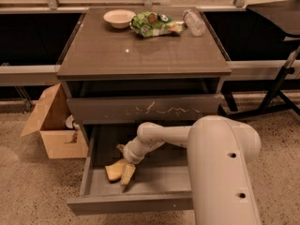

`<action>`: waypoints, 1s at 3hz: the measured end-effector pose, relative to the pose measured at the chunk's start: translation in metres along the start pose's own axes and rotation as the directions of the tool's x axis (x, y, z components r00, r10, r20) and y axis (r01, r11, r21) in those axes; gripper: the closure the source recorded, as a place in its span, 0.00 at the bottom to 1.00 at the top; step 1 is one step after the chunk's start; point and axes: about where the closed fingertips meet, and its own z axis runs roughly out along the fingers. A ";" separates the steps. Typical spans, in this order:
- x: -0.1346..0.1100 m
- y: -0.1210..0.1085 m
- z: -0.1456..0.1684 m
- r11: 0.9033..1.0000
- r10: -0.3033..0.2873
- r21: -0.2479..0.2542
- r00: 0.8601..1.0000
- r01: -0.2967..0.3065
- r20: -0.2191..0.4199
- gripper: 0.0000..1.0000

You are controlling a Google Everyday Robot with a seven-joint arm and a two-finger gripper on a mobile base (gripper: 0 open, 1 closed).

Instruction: Pick sponge from middle drawer and place on counter

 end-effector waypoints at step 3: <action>-0.007 0.005 0.000 1.000 -0.025 0.020 0.999 0.024 0.023 0.72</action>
Offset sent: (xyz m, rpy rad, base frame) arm -0.0001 0.0110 -0.0183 0.0044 0.0300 0.0201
